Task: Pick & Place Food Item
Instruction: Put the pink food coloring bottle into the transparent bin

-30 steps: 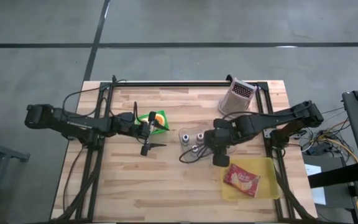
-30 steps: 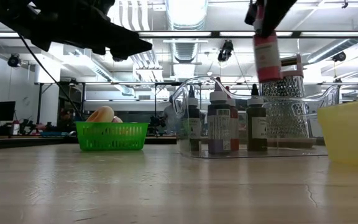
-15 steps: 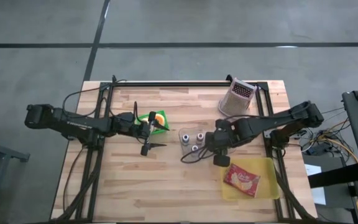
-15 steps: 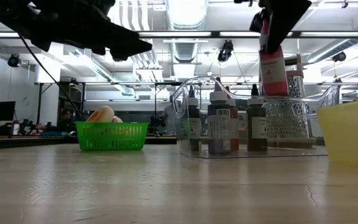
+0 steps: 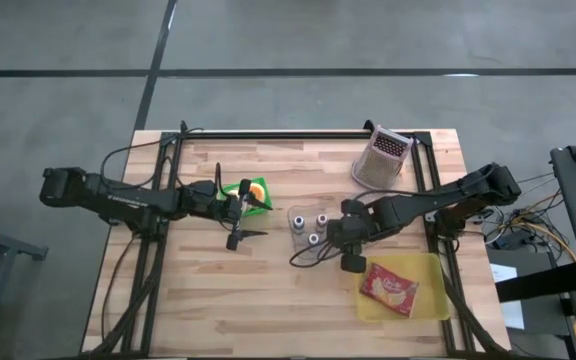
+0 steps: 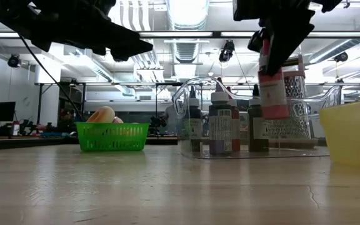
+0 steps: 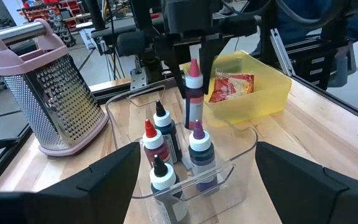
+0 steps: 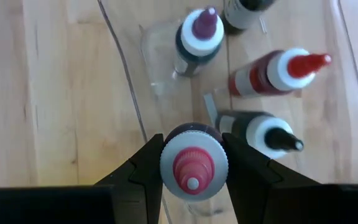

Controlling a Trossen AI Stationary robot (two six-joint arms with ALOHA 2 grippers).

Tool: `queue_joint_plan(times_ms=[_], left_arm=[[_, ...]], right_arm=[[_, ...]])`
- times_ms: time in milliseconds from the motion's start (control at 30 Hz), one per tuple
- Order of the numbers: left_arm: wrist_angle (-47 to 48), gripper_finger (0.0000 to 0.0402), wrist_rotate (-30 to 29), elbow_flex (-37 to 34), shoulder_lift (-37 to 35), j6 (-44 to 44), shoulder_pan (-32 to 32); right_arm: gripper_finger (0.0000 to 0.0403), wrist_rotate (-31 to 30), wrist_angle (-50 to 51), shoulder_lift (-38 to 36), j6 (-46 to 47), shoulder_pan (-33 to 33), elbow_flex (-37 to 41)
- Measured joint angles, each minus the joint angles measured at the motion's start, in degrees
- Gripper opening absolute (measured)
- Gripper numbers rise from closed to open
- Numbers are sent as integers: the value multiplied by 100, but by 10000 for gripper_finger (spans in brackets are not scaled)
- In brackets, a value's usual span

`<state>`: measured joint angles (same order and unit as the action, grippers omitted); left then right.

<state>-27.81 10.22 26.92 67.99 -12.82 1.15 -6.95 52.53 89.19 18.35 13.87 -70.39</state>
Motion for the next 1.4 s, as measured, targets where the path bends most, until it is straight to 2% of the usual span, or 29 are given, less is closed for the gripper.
queue_joint_plan(times_ms=[433, 733, 1400], left_arm=[[0, 321, -2, 0, 0, 44, -4], [0, 321, -2, 0, 0, 64, -4], [-3, 321, -2, 0, 0, 64, 1]], right_arm=[[125, 364, -1367, 0, -392, -262, 694], [125, 575, -1951, 0, -505, -411, 1156], [124, 855, -2187, 93, -553, -500, 1331]])
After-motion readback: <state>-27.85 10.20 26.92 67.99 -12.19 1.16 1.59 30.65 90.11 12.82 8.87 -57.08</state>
